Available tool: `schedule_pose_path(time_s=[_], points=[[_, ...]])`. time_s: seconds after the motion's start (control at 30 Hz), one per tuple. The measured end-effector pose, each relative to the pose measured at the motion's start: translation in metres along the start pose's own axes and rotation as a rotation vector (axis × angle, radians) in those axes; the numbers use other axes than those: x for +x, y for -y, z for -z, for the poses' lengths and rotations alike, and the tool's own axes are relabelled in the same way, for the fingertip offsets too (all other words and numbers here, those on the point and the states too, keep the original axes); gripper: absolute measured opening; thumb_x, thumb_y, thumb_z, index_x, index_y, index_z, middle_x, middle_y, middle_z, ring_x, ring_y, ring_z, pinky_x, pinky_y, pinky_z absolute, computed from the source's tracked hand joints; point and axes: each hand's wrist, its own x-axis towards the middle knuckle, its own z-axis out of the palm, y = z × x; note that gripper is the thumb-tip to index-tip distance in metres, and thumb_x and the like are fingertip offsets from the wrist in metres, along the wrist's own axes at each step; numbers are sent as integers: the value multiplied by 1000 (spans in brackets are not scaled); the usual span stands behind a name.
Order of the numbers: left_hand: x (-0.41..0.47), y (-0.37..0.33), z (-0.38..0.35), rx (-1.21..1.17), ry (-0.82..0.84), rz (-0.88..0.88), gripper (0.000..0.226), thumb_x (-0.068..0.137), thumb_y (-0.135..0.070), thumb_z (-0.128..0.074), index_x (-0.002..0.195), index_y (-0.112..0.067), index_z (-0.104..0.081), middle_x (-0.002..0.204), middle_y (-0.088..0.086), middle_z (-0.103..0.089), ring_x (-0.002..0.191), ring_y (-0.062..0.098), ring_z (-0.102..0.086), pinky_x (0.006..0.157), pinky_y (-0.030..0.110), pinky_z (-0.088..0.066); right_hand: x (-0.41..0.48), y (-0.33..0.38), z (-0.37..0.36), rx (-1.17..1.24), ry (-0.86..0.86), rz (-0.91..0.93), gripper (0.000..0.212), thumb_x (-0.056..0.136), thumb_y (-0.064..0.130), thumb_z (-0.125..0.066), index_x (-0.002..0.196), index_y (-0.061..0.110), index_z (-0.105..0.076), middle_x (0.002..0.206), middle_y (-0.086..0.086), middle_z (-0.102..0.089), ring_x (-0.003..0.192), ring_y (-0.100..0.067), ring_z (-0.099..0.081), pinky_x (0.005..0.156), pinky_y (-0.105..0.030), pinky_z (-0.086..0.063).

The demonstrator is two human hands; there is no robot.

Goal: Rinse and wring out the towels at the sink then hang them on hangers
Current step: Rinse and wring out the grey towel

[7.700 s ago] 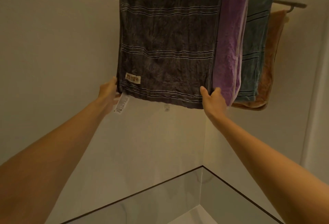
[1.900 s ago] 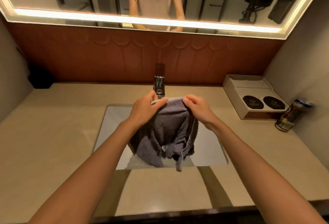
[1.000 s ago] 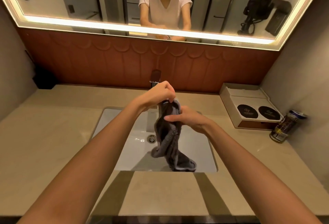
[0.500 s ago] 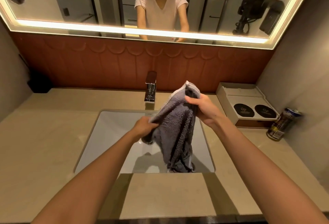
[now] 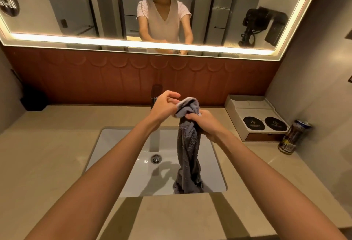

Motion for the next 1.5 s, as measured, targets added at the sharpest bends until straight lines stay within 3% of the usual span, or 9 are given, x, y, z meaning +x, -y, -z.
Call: schedule_pose_path(time_s=[0.23,0.47,0.73,0.9,1.1,1.23,1.3,1.4,1.5], points=[[-9,59,-3,117,423,269,94,71,10,-66,142,-17,-11,139,9,-37,127,23,-38,106,40,-37,7,40,5,692,-63,-122,12,93,6,-48,88,2,-59,76,-13,-66,65,-19,-64,56,-23,-54],[-5,74,-36,-7,115,194,92,61,-4,-83,135,-16,-29,124,1,-49,111,15,-47,91,28,-41,7,93,7,968,61,-66,24,96,18,-46,103,-1,-58,95,-19,-64,98,-29,-60,93,-39,-44],[10,82,-34,330,-139,438,32,87,-10,-56,117,-2,-54,102,14,-60,91,28,-55,73,31,-43,10,92,31,1102,18,-11,35,97,22,-45,122,-1,-53,116,-20,-60,125,-32,-48,99,-44,-39],[25,61,-12,183,-247,389,30,84,-11,-61,113,-3,-59,101,15,-61,92,28,-56,71,28,-39,5,80,55,1078,-88,-24,31,99,22,-42,114,-1,-56,128,-21,-54,127,-34,-47,103,-44,-36],[29,17,11,424,-118,288,40,70,2,-64,108,0,-50,97,15,-55,86,26,-52,62,29,-42,6,39,74,831,-295,-146,27,100,12,-39,122,3,-51,128,-17,-54,115,-33,-54,100,-34,-40],[26,-11,8,624,-209,-16,26,75,-6,-61,101,-2,-61,100,15,-63,99,29,-57,69,25,-37,7,1,65,414,-177,-437,11,96,14,-42,101,10,-51,86,-15,-55,73,-23,-54,60,-24,-49],[26,-16,6,662,-211,-116,24,75,-7,-61,99,-3,-62,102,17,-65,102,31,-57,75,29,-41,3,-11,54,53,-117,-576,15,93,20,-49,92,6,-51,93,-12,-57,82,-24,-55,81,-32,-46],[24,-21,4,753,-183,-183,23,78,-6,-61,101,-2,-59,102,18,-66,101,33,-58,79,35,-45,1,-15,36,-429,-42,-588,46,92,28,-54,129,2,-43,137,-17,-45,125,-30,-45,103,-42,-35],[20,-26,3,883,-149,-264,22,81,-7,-62,101,-2,-56,103,18,-64,99,35,-56,76,34,-42,12,-15,20,-442,-72,-350,80,85,12,-64,148,5,-14,152,-15,-23,137,-30,-29,105,-38,-34]])
